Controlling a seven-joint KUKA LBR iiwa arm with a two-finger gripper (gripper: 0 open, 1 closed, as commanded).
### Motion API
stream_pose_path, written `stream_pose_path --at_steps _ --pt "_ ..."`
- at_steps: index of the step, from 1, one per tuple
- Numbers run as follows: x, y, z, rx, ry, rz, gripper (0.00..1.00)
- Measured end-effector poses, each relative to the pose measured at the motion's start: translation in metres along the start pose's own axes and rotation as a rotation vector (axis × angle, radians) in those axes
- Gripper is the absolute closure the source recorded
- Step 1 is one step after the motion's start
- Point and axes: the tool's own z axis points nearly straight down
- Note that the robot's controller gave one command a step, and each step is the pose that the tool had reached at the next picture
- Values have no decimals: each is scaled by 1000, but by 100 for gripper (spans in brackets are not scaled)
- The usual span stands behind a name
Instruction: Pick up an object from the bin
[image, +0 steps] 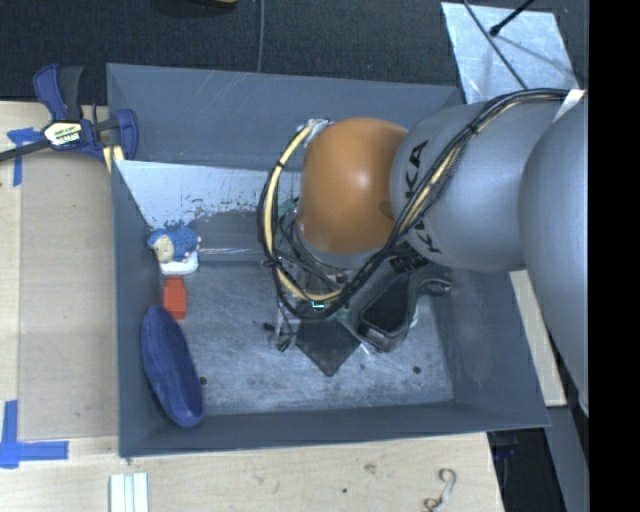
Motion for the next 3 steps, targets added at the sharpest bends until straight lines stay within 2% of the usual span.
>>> stream_pose_path --at_steps 1,2,3 --pt "1 -64 78 2 -3 -242 0" --pt "0 -61 75 0 -9 -243 100" --pt "26 -52 -88 1 -17 -262 100"
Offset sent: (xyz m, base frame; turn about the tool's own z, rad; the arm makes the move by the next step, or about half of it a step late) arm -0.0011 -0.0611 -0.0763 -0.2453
